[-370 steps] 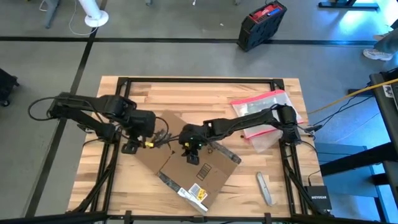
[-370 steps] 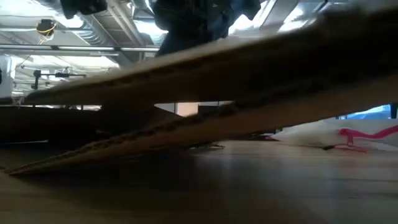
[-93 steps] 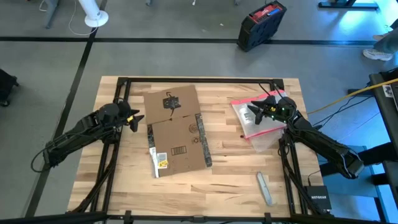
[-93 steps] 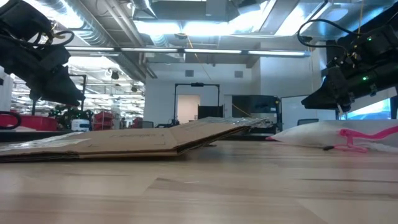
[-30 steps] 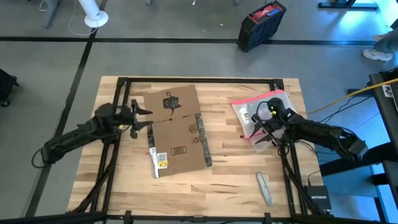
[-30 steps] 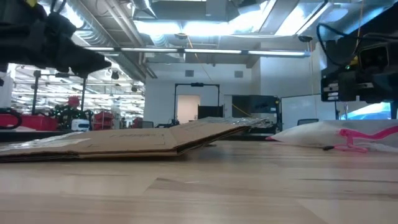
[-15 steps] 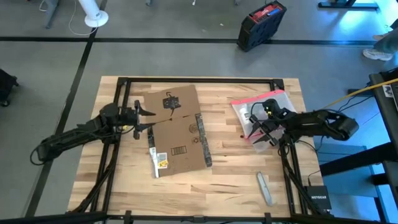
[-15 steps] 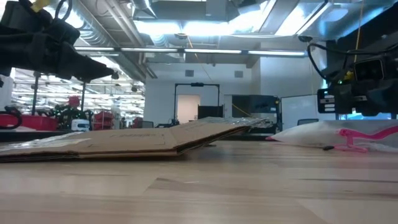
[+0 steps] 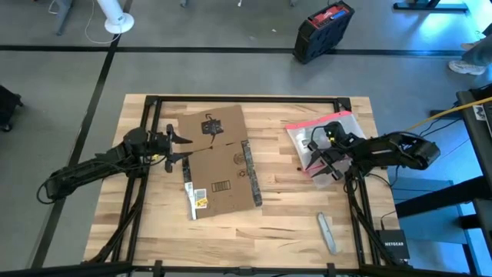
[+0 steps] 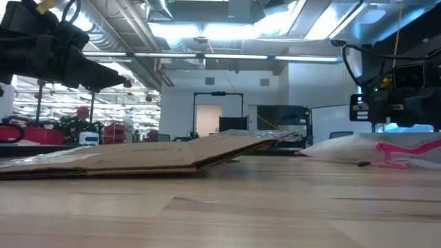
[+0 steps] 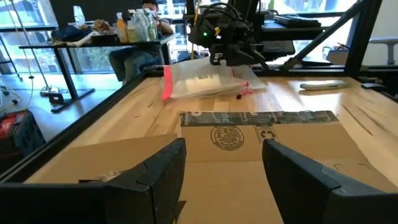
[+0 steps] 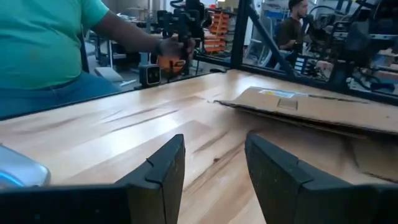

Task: Unpack boxes
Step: Return to Home Position

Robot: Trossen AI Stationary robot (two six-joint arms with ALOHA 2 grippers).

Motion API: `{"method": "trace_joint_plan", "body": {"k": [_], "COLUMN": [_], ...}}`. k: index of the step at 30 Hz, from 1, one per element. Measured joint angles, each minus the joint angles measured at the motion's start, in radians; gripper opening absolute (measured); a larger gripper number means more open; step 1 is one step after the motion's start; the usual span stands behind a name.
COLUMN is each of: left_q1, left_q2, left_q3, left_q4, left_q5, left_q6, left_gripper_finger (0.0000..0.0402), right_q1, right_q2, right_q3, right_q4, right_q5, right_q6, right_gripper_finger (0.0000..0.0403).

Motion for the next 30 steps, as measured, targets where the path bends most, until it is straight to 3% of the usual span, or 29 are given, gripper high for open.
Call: {"method": "trace_joint_plan", "body": {"k": [5, 8, 18, 30], "left_q1": [0.000, 0.000, 0.000, 0.000], "left_q2": [0.001, 0.001, 0.004, 0.006], "left_q3": [0.000, 0.000, 0.000, 0.000], "left_q4": [0.000, 0.000, -0.001, -0.001], "left_q5": [0.000, -0.001, -0.008, -0.008], "left_q6": [0.005, 0.007, 0.017, 0.008], "left_gripper_finger": [0.0205, 0.0205, 0.0205, 0.0205], "right_q1": [-0.014, -0.013, -0.012, -0.012], "right_q2": [-0.065, -0.164, -0.689, -1.148], "right_q3": [0.000, 0.001, 0.001, 0.001], "right_q4": [-0.006, -0.005, -0.056, -0.352], "right_q5": [-0.010, -0.024, -0.024, -0.023], "right_q6": [0.043, 0.154, 0.569, 0.768], "right_gripper_finger": [0.0161, 0.0161, 0.0161, 0.0161]}}
